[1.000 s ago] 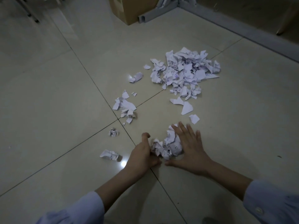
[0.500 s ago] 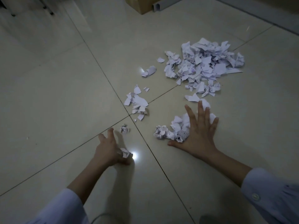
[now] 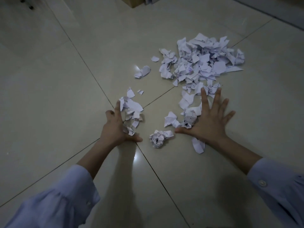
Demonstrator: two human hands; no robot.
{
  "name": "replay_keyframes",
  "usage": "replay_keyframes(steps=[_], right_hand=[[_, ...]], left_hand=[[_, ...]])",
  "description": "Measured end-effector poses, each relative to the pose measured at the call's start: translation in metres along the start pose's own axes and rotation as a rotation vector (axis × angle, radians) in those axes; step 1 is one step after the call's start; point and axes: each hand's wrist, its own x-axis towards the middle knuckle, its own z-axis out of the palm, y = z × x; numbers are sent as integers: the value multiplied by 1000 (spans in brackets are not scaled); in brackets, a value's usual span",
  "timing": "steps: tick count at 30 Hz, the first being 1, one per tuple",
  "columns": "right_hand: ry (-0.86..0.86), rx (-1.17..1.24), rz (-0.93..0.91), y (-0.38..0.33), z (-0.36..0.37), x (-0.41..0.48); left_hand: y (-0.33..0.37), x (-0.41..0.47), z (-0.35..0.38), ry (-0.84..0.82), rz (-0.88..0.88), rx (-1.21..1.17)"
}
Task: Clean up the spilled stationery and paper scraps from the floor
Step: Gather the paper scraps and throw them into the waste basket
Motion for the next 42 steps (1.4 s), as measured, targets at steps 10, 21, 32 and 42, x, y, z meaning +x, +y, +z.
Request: replay_keyframes(steps=[10,21,32,42], right_hand=[[-237,-29,-348,-6,-13,46],[-450,65,-658,-1,-13,11],[-110,213,-661,10,28,-6],[47,331,-471,6,24,-29]], left_hand=[[41,38,10,-248,299,146],[49,4,19,-490,458,227],[49,-11,49,-123,542,92],[72,-15,56,-85,550,-55]])
